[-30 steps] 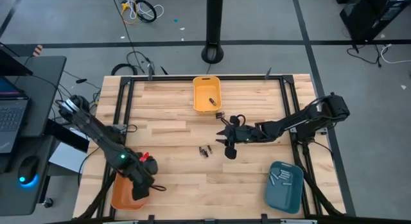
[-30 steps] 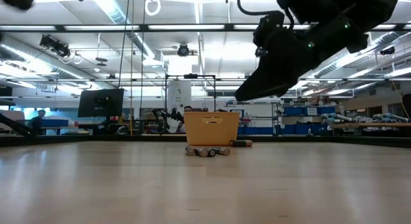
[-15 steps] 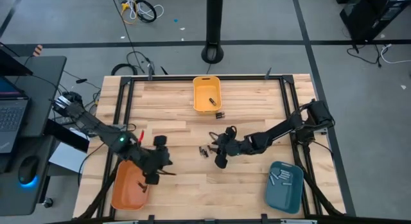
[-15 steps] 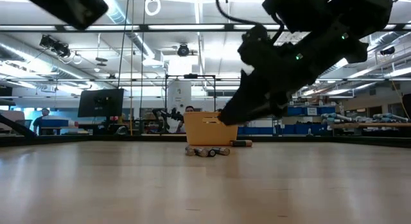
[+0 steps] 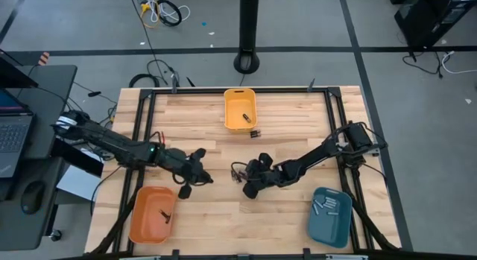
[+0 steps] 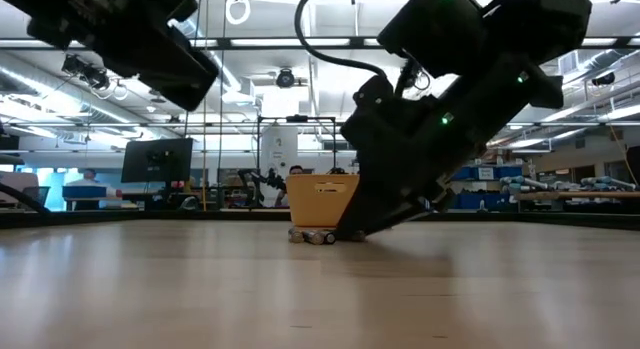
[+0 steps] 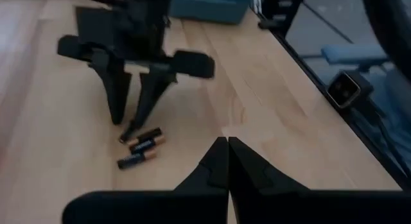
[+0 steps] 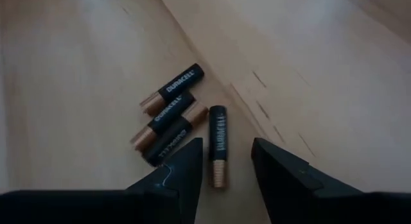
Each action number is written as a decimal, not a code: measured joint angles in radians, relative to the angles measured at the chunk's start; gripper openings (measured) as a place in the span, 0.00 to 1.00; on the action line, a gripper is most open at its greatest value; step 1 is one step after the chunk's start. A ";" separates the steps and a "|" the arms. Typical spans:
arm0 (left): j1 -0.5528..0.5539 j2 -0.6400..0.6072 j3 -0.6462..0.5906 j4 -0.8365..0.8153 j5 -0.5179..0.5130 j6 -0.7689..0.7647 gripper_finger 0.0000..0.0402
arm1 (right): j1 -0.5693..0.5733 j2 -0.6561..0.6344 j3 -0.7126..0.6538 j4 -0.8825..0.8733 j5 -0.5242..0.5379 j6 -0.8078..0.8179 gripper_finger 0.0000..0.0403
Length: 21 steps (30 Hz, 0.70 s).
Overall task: Sort batteries
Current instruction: Put the small black battery into the orange bin
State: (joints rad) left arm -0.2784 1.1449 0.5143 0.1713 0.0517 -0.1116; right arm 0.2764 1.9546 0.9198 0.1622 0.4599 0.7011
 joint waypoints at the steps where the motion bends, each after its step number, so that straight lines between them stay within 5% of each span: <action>1: 0.010 0.003 -0.012 0.026 0.009 0.001 0.01 | 0.000 0.003 0.001 -0.001 0.013 0.000 0.37; 7: 0.024 0.003 -0.042 0.078 0.029 0.005 0.01 | -0.006 0.006 0.000 -0.016 0.037 -0.116 0.32; 15: 0.023 0.004 -0.044 0.080 -0.019 0.007 0.01 | -0.016 0.003 0.001 -0.018 -0.053 -0.206 0.11; 21: 0.029 0.080 -0.044 0.113 -0.094 -0.080 0.01 | -0.020 -0.001 0.000 -0.024 -0.068 -0.264 0.10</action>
State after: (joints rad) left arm -0.2496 1.2250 0.4706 0.2840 -0.0424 -0.1913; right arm 0.2567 1.9538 0.9199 0.1387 0.3916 0.4373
